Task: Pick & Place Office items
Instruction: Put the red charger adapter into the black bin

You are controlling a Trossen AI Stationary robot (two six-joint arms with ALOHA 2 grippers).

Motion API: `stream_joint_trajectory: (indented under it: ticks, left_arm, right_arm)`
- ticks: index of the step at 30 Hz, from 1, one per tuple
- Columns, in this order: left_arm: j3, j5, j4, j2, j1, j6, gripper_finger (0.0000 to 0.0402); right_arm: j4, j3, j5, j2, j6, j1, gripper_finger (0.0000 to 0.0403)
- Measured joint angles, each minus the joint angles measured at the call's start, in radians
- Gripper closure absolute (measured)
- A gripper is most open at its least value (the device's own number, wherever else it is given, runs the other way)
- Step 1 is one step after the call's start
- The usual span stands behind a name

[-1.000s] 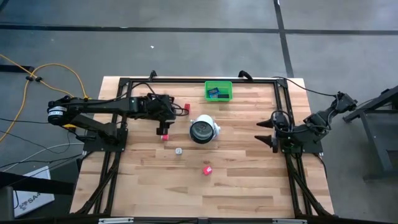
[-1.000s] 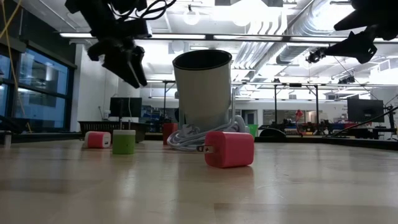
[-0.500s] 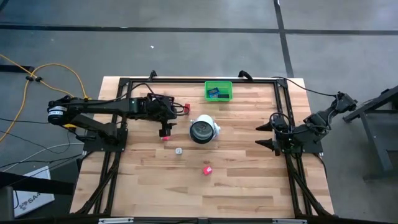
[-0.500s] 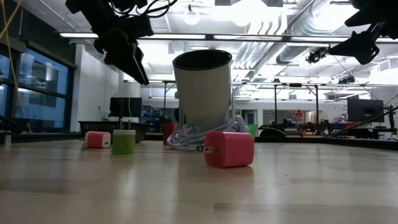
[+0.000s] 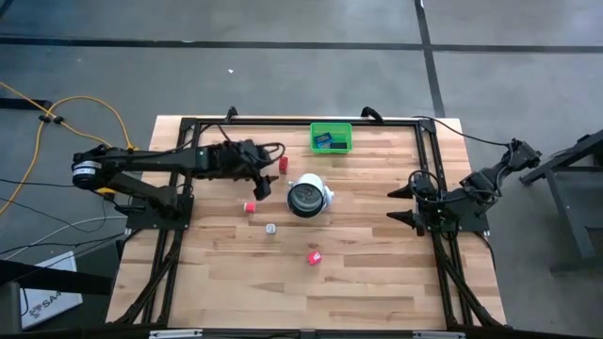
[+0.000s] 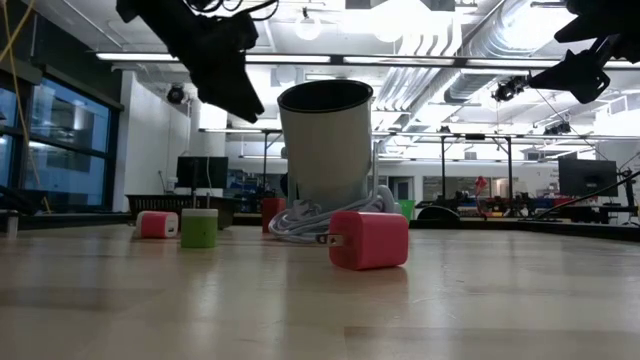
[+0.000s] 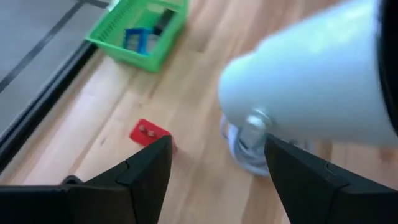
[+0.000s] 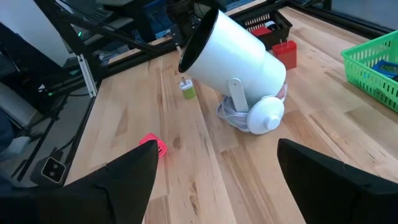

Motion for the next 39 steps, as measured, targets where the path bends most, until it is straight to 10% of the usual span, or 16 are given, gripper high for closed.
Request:
stream_joint_trajectory:
  ticks: [14,31,39]
  left_arm:
    - [0.007,-0.007,0.030,0.017,0.125,-0.188,0.0154]
    - [0.482,-0.082,-0.449,0.417,0.172,-0.392,0.0154]
    - [0.523,-0.033,-0.472,0.446,0.189,-0.546,0.0154]
  right_arm:
    - [0.000,0.000,0.001,0.000,0.000,0.000,0.0086]
    - [0.000,0.000,0.001,0.000,0.000,0.000,0.0086]
    - [0.000,0.000,0.001,0.000,0.000,0.000,0.0086]
